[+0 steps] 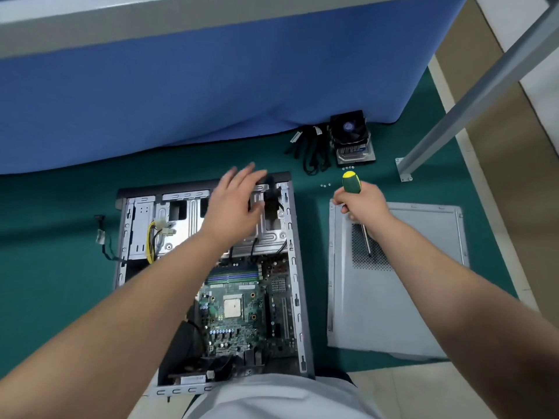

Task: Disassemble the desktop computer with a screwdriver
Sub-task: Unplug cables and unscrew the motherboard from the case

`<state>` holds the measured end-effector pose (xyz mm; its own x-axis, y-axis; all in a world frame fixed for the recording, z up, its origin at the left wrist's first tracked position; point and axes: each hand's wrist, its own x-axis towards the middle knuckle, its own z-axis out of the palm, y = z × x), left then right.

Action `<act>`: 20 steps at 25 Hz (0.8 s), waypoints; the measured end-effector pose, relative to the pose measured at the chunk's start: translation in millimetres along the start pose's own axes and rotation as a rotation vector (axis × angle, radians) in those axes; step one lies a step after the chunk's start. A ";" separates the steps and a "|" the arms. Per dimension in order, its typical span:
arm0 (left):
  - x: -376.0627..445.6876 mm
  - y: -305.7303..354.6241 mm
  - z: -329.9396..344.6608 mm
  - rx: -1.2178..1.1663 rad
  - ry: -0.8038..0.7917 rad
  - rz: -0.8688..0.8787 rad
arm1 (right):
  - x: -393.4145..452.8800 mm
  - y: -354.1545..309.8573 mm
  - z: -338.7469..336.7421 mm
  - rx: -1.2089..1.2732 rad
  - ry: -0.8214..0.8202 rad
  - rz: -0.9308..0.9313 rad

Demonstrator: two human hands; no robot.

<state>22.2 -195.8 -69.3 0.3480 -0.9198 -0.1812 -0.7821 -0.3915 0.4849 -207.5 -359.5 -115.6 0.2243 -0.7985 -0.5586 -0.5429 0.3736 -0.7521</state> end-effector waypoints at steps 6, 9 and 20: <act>18.1 -42.5 14.9 0.206 -0.184 -0.033 | 79.7 -2.2 9.6 -0.204 0.109 0.155; 20.4 -48.1 17.7 0.166 -0.168 -0.026 | 102.7 2.0 19.4 -0.331 0.157 0.179; 20.9 -48.7 20.8 0.181 -0.143 -0.021 | 111.9 22.5 45.9 -0.566 0.214 0.037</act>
<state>56.8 -196.6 -114.5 0.2984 -0.9008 -0.3153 -0.8601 -0.3971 0.3203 -157.4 -418.8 -211.1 0.0612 -0.8890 -0.4538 -0.9064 0.1409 -0.3982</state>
